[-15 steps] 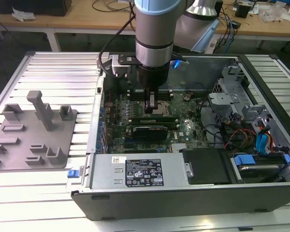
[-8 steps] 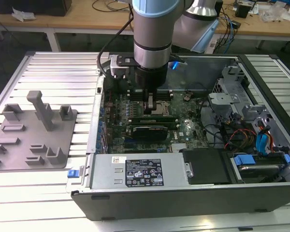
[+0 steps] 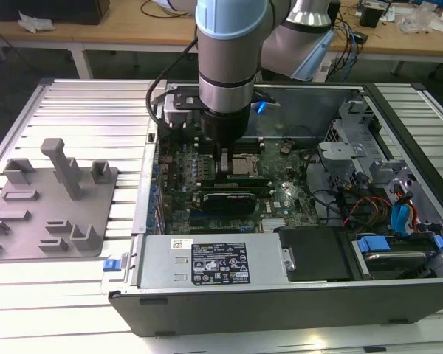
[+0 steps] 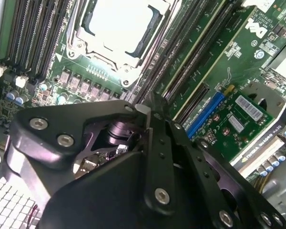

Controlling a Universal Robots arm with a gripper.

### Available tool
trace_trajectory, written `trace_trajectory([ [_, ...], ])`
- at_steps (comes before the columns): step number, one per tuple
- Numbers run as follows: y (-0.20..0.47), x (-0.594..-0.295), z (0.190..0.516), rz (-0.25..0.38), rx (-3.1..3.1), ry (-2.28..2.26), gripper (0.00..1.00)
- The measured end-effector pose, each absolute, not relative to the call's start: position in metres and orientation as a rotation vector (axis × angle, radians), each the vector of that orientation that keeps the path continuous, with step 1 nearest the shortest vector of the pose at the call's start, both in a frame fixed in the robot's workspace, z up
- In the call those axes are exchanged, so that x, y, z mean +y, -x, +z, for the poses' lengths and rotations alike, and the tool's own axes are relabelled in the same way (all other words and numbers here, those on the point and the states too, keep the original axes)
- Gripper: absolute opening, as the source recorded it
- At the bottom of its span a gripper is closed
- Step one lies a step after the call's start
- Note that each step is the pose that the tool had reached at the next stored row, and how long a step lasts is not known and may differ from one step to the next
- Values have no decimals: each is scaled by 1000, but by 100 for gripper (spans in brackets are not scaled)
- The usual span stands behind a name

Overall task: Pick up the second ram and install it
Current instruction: 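Press down the second ram until it locks into place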

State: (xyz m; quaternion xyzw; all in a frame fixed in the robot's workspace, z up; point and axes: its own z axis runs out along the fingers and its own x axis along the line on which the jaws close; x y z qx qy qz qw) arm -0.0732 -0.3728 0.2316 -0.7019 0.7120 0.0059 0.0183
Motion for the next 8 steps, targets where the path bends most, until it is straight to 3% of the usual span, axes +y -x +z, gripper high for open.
trace_trajectory([
  [8, 73, -373, 242, 16, 2212, 2181, 8],
])
